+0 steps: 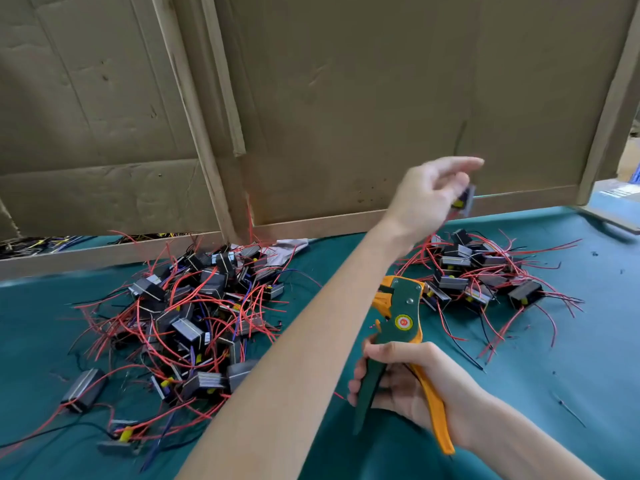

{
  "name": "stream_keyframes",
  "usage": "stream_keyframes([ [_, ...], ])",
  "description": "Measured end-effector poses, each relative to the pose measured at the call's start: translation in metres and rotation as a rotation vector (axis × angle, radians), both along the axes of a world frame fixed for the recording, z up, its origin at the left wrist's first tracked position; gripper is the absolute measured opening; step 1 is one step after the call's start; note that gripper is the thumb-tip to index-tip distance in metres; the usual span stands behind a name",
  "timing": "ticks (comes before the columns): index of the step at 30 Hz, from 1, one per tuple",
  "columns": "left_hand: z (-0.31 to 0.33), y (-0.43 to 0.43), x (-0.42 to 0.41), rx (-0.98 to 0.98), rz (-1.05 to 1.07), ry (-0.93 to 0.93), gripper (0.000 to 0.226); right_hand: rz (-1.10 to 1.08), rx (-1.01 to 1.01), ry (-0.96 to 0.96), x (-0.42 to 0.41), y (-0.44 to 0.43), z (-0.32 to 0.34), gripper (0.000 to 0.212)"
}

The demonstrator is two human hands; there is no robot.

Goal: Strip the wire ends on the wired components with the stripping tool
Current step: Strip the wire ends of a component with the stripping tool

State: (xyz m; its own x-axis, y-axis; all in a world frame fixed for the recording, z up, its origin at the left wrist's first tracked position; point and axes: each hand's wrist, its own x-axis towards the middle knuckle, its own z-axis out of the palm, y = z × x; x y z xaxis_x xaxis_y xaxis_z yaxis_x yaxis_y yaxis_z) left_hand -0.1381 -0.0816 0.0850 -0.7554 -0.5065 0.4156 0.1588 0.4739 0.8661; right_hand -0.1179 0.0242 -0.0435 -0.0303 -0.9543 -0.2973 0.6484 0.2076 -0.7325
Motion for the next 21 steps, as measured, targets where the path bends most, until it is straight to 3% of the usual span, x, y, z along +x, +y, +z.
stream_keyframes([
  [2,-0.008,0.003,-0.007,-0.007,-0.183,-0.165,0.044,-0.002,-0.002,-0.013,-0.003,0.000,-0.002,0.015],
  [4,-0.013,0.000,0.004,-0.069,-0.235,-0.315,0.049,-0.021,0.003,-0.023,-0.005,-0.001,-0.003,0.009],
  [9,-0.013,-0.030,0.081,-0.061,-0.102,-0.514,0.032,-0.053,0.007,-0.054,-0.007,-0.004,-0.005,0.006],
  [15,-0.039,-0.044,0.175,-0.372,-0.005,-1.101,0.011,-0.066,0.003,-0.043,-0.007,-0.006,-0.004,0.007],
  [21,-0.061,-0.041,0.185,-0.406,0.056,-1.066,0.013,-0.065,0.002,-0.036,-0.010,-0.006,-0.006,0.012],
])
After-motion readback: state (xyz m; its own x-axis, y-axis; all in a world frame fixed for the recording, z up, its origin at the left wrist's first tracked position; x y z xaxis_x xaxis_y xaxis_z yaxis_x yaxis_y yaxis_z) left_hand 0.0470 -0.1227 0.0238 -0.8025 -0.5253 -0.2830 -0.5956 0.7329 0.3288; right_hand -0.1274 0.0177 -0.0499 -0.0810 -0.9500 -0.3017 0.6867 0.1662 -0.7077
